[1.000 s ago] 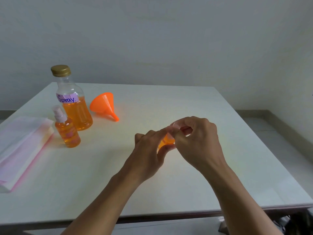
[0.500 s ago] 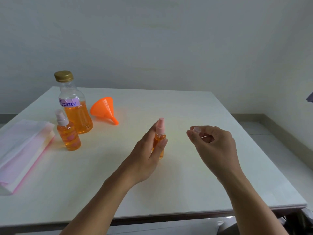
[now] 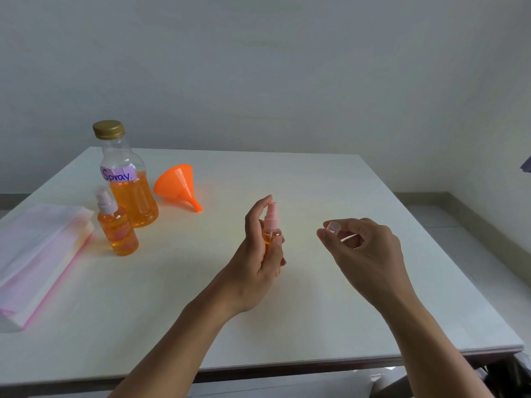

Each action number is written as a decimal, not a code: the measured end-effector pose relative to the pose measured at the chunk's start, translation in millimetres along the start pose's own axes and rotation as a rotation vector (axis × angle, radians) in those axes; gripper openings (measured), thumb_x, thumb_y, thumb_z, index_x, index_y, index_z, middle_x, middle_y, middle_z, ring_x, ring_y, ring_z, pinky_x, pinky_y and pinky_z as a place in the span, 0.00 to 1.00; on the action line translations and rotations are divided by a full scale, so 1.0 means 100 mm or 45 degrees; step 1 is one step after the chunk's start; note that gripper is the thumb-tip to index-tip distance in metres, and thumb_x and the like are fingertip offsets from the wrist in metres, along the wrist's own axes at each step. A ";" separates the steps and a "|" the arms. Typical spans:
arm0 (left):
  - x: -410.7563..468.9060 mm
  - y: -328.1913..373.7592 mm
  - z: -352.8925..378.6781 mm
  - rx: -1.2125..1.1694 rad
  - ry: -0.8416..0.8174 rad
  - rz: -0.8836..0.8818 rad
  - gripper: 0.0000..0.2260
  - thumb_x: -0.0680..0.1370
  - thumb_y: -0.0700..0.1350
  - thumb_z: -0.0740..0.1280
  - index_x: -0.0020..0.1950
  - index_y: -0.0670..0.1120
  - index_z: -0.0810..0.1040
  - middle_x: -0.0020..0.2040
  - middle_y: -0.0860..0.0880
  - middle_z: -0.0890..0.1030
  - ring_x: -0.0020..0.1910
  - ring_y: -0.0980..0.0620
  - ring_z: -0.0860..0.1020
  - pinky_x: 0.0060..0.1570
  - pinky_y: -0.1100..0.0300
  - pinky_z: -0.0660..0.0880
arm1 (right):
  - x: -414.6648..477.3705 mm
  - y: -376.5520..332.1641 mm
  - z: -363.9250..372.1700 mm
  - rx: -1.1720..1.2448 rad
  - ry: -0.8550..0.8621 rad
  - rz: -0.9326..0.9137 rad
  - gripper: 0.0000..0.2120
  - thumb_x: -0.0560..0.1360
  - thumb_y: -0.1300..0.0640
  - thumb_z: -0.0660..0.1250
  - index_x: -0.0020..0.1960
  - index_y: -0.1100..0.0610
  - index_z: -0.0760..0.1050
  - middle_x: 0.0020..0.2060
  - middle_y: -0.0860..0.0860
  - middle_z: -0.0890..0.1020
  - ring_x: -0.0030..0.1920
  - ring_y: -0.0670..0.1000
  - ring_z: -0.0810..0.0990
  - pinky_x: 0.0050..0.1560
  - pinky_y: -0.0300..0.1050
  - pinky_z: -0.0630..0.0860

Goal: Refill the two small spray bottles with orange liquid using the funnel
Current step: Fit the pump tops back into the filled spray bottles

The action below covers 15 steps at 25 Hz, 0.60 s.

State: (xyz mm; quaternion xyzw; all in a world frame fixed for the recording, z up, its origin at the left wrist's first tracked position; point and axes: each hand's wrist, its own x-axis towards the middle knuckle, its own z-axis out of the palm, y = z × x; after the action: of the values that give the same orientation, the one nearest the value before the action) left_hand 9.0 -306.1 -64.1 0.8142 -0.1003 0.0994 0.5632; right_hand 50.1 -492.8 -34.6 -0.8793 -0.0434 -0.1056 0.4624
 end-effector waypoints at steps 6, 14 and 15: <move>0.01 0.03 0.00 -0.015 0.085 0.053 0.20 0.80 0.56 0.53 0.70 0.64 0.52 0.46 0.44 0.75 0.43 0.47 0.77 0.46 0.56 0.79 | -0.01 0.02 0.00 0.007 0.000 -0.002 0.07 0.75 0.48 0.74 0.51 0.48 0.85 0.45 0.42 0.84 0.40 0.44 0.83 0.38 0.34 0.75; 0.04 -0.03 -0.01 0.032 0.123 0.097 0.18 0.83 0.53 0.56 0.70 0.63 0.55 0.39 0.46 0.76 0.36 0.46 0.78 0.40 0.46 0.81 | -0.01 0.02 -0.02 0.001 -0.002 -0.011 0.05 0.75 0.48 0.74 0.50 0.47 0.84 0.45 0.43 0.84 0.40 0.44 0.83 0.37 0.32 0.73; 0.04 -0.03 -0.01 0.014 0.119 0.092 0.17 0.83 0.53 0.56 0.70 0.62 0.56 0.39 0.45 0.76 0.36 0.46 0.78 0.39 0.46 0.81 | 0.00 0.02 -0.02 0.001 -0.002 -0.011 0.05 0.75 0.48 0.74 0.50 0.47 0.84 0.45 0.43 0.84 0.40 0.44 0.83 0.37 0.32 0.73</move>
State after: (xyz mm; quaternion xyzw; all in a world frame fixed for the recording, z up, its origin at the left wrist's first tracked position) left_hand 13.7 -304.5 -65.2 0.8075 -0.1025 0.1581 0.5590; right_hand 49.9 -495.3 -35.4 -0.8790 -0.0477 -0.1069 0.4623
